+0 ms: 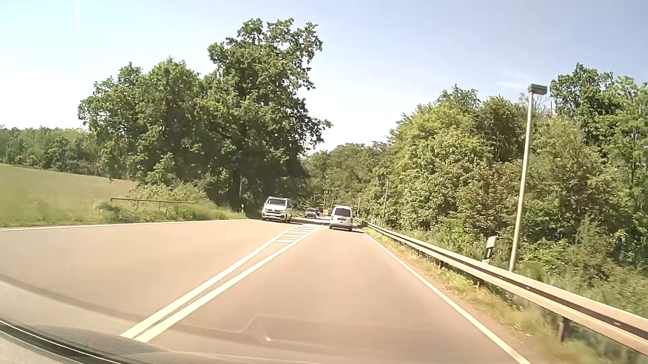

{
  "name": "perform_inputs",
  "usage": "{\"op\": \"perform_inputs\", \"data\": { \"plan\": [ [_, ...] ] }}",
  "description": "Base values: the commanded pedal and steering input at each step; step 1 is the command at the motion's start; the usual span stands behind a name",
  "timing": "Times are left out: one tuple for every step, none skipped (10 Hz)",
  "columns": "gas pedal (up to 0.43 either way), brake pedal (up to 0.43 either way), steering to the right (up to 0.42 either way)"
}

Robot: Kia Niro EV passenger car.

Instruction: Follow the waypoints while adhering to traffic rules and regulations

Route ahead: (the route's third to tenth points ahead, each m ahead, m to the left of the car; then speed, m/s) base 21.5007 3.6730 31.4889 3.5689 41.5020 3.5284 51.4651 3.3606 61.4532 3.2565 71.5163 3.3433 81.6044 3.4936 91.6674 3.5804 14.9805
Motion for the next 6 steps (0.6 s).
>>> {"op": "perform_inputs", "data": {
  "plan": [
    [0.0,0.03,0.001],
    [0.0,0.03,0.001],
    [0.0,0.03,0.001],
    [0.0,0.03,0.001],
    [0.0,0.03,0.001],
    [0.0,0.03,0.001]
  ]
}}
